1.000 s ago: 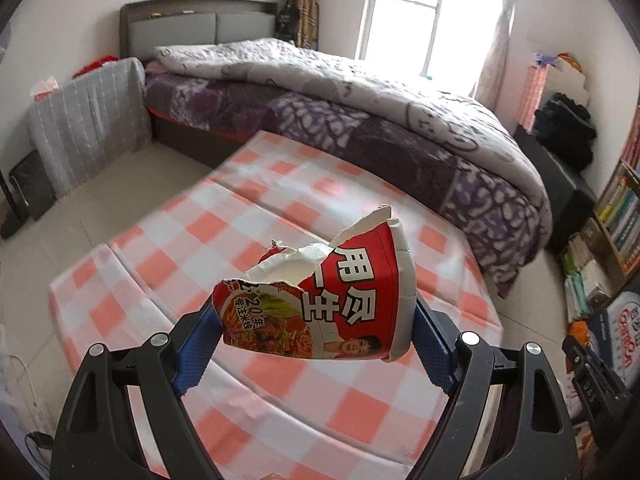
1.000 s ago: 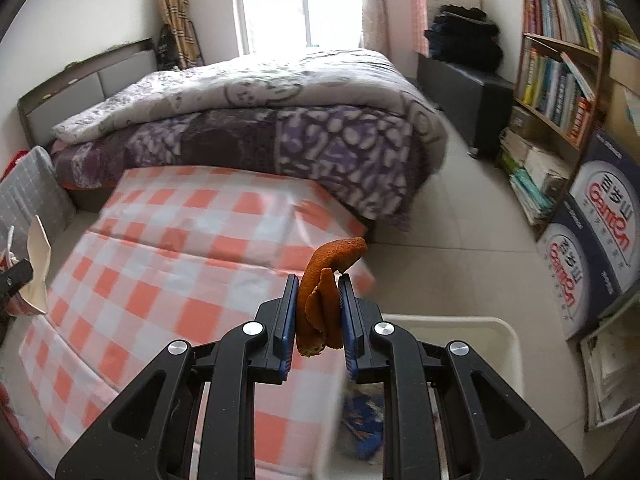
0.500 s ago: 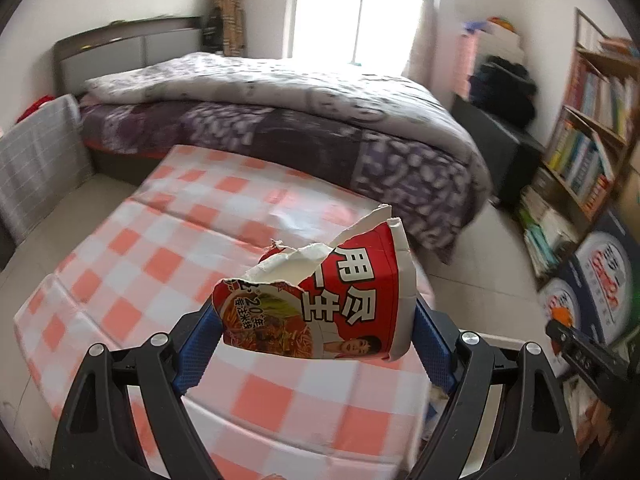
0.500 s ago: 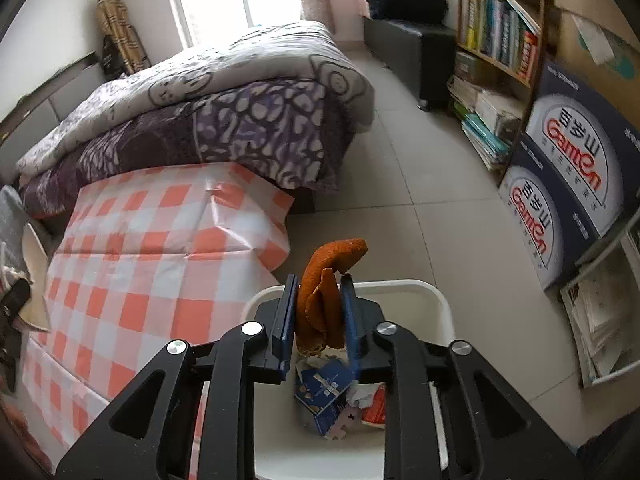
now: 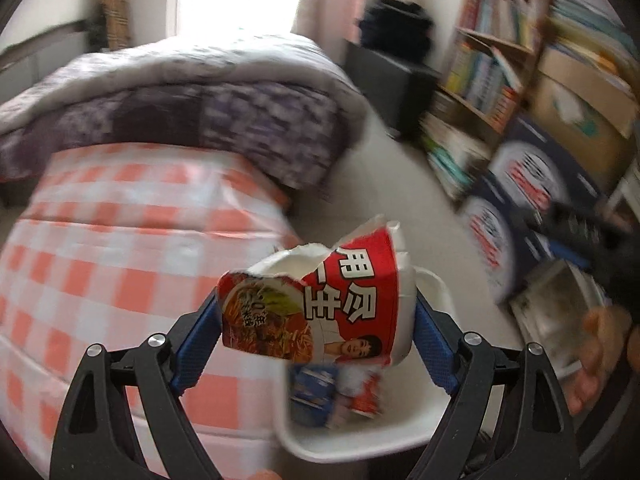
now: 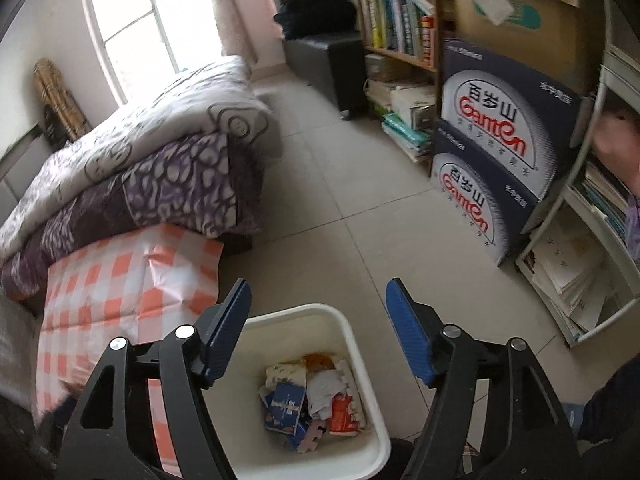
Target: Collect trash
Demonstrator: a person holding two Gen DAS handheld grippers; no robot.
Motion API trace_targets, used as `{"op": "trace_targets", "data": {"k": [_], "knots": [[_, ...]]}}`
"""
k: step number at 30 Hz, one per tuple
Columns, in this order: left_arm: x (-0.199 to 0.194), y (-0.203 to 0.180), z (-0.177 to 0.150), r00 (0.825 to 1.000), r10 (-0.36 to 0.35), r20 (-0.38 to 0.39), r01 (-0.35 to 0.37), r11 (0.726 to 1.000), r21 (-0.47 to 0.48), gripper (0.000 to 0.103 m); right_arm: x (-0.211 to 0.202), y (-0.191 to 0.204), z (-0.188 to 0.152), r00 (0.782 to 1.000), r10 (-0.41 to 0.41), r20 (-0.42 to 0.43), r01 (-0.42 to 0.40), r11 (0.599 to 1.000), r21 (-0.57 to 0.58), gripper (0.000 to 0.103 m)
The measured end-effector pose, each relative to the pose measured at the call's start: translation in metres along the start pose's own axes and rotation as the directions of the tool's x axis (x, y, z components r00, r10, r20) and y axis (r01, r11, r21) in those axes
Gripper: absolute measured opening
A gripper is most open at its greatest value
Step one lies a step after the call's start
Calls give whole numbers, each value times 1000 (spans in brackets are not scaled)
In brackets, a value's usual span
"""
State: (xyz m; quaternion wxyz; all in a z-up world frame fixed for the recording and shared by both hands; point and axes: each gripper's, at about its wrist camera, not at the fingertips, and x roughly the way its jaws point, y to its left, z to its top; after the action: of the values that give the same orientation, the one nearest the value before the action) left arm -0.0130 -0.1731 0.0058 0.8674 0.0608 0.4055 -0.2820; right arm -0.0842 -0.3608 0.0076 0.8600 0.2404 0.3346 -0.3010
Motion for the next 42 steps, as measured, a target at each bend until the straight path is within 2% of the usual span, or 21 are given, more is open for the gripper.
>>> {"op": "trace_targets", "data": {"k": [3, 7, 10, 12, 14, 16, 17, 21, 22, 24, 26, 27, 30, 34, 36, 42], "knots": [[0, -13, -2, 1000, -2, 3, 2, 999, 36, 91, -6, -5, 2, 1000, 8, 24, -9, 1000, 25, 73], [-12, -5, 2, 996, 72, 44, -73, 997, 24, 91, -19, 1, 0, 997, 13, 82, -13, 1000, 2, 82], [-27, 9, 8, 985, 143, 94, -143, 990, -4, 93, -30, 12, -7, 992, 25, 122, -22, 999, -25, 92], [-41, 19, 11, 965, 220, 145, -218, 976, -28, 96, -36, 20, -10, 988, 22, 153, -16, 999, -43, 95], [-52, 27, 13, 940, 287, 184, -282, 958, -49, 96, -43, 29, -14, 982, 24, 187, -12, 998, -67, 96], [-64, 34, 14, 903, 364, 228, -358, 931, -70, 96, -49, 39, -18, 977, 32, 212, -14, 996, -86, 96], [-71, 37, 14, 870, 418, 262, -411, 908, -81, 96, -51, 43, -19, 976, 39, 216, -19, 996, -91, 96], [-91, 44, 13, 785, 525, 330, -519, 847, -113, 96, -56, 62, -27, 972, 79, 220, -55, 992, -113, 96], [-96, 48, 13, 770, 540, 340, -531, 838, -128, 96, -57, 67, -30, 971, 91, 223, -65, 991, -119, 96], [-103, 55, 12, 755, 559, 343, -543, 826, -152, 96, -60, 76, -32, 967, 102, 232, -71, 988, -136, 96], [-108, 63, 12, 733, 596, 327, -570, 801, -182, 96, -63, 86, -36, 964, 115, 240, -78, 984, -160, 96], [-110, 65, 12, 731, 601, 322, -573, 798, -189, 96, -64, 91, -38, 962, 124, 243, -84, 982, -171, 96], [-114, 75, 10, 744, 595, 304, -557, 804, -209, 96, -66, 105, -44, 957, 150, 247, -100, 974, -205, 96], [-117, 81, 7, 734, 614, 290, -571, 789, -226, 96, -70, 120, -52, 949, 165, 267, -100, 965, -241, 96], [-117, 85, 6, 735, 620, 276, -574, 785, -233, 96, -72, 125, -53, 945, 173, 277, -102, 962, -252, 96], [-119, 100, 4, 761, 607, 229, -546, 790, -280, 96, -74, 132, -57, 938, 190, 289, -109, 956, -272, 96]]}}
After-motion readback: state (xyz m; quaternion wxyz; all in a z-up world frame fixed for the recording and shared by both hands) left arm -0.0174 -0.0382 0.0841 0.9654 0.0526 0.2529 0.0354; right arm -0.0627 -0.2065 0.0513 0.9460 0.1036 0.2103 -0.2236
